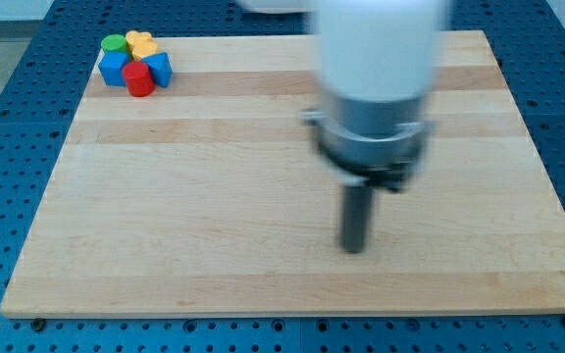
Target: Move the green star closer to the yellow hexagon and blue triangle
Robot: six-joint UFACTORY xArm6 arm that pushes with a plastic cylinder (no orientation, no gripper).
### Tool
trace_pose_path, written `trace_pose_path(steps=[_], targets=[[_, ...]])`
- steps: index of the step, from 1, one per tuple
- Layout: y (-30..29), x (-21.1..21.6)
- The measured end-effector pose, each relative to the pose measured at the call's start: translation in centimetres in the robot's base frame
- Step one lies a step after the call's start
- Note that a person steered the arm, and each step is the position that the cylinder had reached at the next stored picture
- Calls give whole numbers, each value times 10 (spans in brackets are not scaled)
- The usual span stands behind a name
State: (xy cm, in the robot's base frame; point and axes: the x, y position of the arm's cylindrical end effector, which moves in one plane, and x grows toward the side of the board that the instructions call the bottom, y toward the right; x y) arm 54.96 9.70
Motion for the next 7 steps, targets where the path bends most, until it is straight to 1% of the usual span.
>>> trace_pose_path(steps=[1, 2, 3, 4, 6, 7], targets=[[48, -48], [64, -85], [49, -94], [21, -126], [-48, -133], [-65, -133]])
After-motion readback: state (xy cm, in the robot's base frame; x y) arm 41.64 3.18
